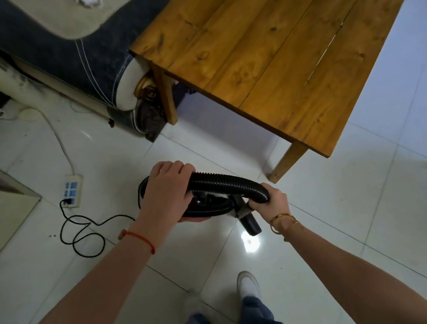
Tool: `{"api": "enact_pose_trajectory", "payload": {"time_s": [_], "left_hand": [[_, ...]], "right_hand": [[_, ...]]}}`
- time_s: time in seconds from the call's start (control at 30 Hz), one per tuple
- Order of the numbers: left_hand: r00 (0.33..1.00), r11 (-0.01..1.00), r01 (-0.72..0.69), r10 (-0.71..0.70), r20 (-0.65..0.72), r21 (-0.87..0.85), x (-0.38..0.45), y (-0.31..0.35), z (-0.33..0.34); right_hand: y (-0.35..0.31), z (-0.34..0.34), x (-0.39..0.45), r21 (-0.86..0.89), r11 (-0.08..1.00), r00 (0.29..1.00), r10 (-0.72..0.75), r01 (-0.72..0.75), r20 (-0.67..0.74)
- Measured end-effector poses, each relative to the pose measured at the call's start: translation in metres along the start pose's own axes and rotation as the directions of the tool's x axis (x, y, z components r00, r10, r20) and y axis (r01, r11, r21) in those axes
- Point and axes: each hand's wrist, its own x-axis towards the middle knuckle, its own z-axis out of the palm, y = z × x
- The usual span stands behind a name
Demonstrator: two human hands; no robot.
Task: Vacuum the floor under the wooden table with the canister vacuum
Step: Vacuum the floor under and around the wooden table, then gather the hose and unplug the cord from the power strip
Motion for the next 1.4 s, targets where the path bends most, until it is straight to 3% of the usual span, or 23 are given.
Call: {"api": "enact_pose_trajectory", "payload": {"time_s": [0.13, 0.27, 0.47, 0.67, 0.77, 0.9, 1.03, 1.17, 1.3, 1.4], "left_hand": [[0.989, 0.97, 0.143, -0.145, 0.003, -0.195, 0.009, -0.014, 0.004], [0.94, 0.847, 0.334, -0.333, 0.075, -0.413, 0.01, -0.043, 0.013], [0.834, 0.61, 0.552, -0.412, 0.368, -0.568, 0.005, -0.09, 0.039], [0.801, 0.43, 0.596, -0.375, 0.467, -0.678, 0.009, -0.098, 0.064], [0.805, 0.437, 0.589, -0.393, 0.445, -0.68, 0.015, -0.103, 0.082], [0.847, 0.463, 0.525, -0.368, 0.383, -0.714, 0.019, -0.101, 0.102], [0.867, 0.359, 0.476, -0.347, 0.359, -0.803, 0.017, -0.09, 0.115], [0.834, 0.265, 0.524, -0.352, 0.425, -0.809, 0.01, -0.077, 0.118], [0.837, 0.367, 0.525, -0.385, 0.388, -0.768, 0.007, -0.069, 0.122], [0.854, 0.374, 0.484, -0.399, 0.334, -0.791, 0.007, -0.06, 0.12]], "right_hand": [[-0.005, 0.004, 0.001, 0.106, 0.992, 0.993, 0.076, -0.066, -0.092], [-0.01, 0.01, 0.004, 0.176, 0.977, 0.973, 0.153, -0.122, -0.174], [-0.016, 0.026, 0.007, 0.262, 0.945, 0.925, 0.265, -0.194, -0.273], [-0.016, 0.051, 0.003, 0.287, 0.942, 0.894, 0.275, -0.176, -0.354], [-0.019, 0.063, -0.001, 0.341, 0.927, 0.885, 0.283, -0.153, -0.371], [-0.013, 0.078, -0.007, 0.317, 0.947, 0.913, 0.179, -0.058, -0.368], [-0.004, 0.083, -0.009, 0.281, 0.96, 0.939, 0.104, -0.008, -0.329], [0.002, 0.087, -0.012, 0.403, 0.915, 0.956, 0.092, 0.029, -0.277], [0.004, 0.093, -0.011, 0.443, 0.892, 0.967, 0.03, 0.089, -0.254], [0.008, 0.103, -0.007, 0.405, 0.908, 0.973, -0.014, 0.108, -0.229]]}}
